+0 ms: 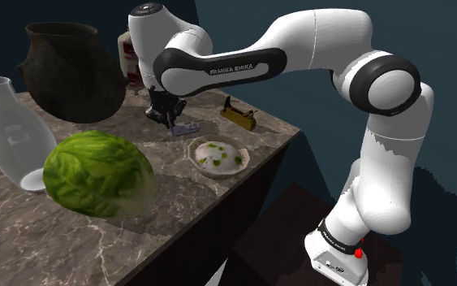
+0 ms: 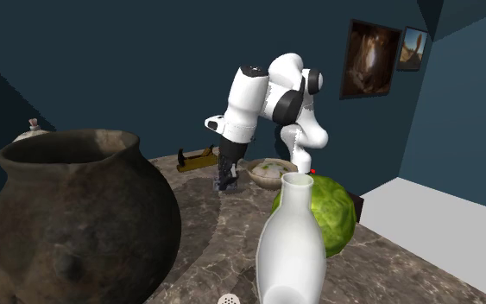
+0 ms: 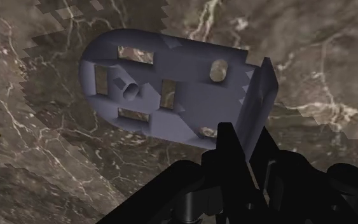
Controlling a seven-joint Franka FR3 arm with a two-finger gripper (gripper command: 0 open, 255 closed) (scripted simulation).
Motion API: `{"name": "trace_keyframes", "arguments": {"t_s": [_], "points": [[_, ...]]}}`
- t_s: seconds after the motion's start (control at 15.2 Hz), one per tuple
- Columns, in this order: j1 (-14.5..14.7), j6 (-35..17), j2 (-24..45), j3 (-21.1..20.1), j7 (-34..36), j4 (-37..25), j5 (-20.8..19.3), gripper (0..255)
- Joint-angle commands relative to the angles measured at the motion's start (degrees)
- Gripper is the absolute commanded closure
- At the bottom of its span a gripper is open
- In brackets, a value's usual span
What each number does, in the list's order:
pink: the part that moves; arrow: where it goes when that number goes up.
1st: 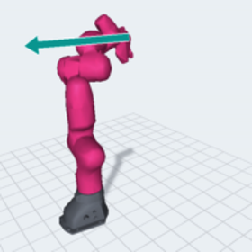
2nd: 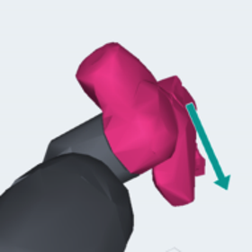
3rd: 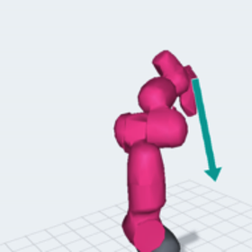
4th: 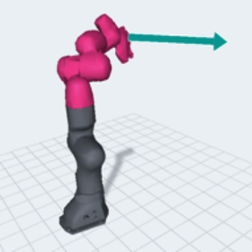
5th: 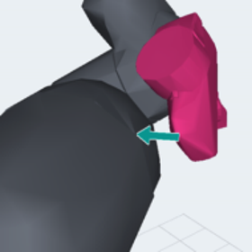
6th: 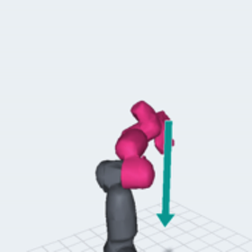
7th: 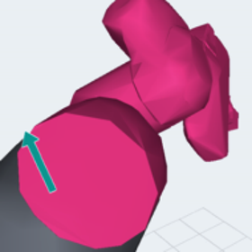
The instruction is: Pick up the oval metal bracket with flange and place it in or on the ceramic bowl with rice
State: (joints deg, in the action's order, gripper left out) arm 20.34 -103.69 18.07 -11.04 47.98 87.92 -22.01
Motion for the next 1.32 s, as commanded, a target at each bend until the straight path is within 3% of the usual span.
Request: {"name": "trace_keyframes", "arguments": {"t_s": [0.0,1.25], "points": [[0.13,1.48,-0.07,-0.07,-0.39,-1.42,0.14,255],[1.53,15.83,1.83,-0.25,-4.54,-18.24,0.26,255]]}}
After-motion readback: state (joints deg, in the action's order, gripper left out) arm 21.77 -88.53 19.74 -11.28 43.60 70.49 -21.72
